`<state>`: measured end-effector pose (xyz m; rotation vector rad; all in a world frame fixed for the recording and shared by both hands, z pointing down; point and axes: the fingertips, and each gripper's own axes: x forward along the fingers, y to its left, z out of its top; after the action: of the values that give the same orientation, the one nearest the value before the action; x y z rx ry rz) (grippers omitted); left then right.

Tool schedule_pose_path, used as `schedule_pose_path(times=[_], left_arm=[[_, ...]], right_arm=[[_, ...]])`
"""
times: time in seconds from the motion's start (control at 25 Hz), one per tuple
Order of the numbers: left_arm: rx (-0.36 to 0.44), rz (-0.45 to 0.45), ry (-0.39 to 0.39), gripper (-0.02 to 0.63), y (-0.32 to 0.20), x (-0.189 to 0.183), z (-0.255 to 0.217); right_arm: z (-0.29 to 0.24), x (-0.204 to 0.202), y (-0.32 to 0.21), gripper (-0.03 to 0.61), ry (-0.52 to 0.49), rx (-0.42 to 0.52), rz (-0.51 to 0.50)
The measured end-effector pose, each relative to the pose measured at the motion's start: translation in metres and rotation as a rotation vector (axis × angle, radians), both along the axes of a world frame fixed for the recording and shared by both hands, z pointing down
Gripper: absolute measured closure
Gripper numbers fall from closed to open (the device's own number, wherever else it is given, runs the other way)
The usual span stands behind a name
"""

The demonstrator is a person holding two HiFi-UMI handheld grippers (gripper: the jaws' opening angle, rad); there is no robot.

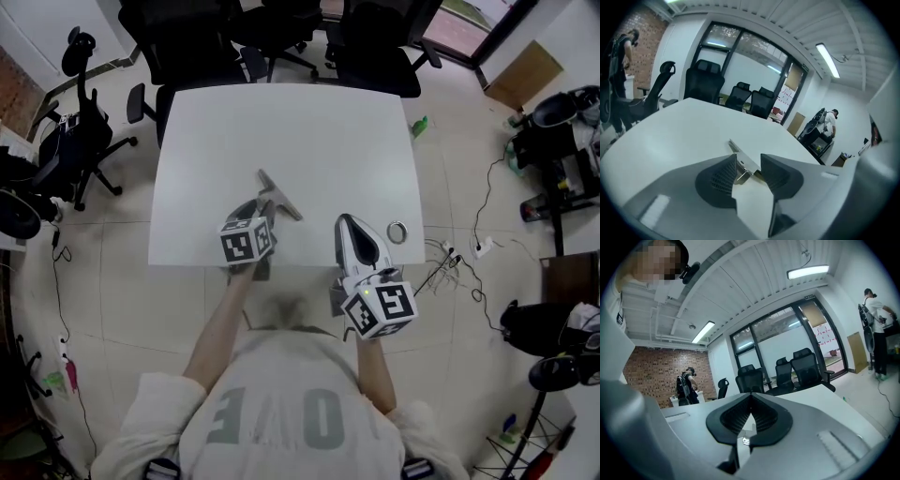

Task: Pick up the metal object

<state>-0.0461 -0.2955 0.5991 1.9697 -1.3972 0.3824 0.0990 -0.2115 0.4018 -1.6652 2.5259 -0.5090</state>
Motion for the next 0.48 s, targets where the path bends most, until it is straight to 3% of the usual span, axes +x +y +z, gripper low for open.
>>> schedule_pose_path(times=[0.16,0.48], left_arm=[[-0.072,-0.033,0.065,0.468,-0.002,0.000,0.020],[-0.194,-0.193,0.320,0.462,-0.005,0.000,0.038]], right_arm=[[0.005,0.006,-0.001,0.568,0.003,-0.010,0.015],[0.006,0.011,-0.013,0.568,0.012,-0.011,0.011]])
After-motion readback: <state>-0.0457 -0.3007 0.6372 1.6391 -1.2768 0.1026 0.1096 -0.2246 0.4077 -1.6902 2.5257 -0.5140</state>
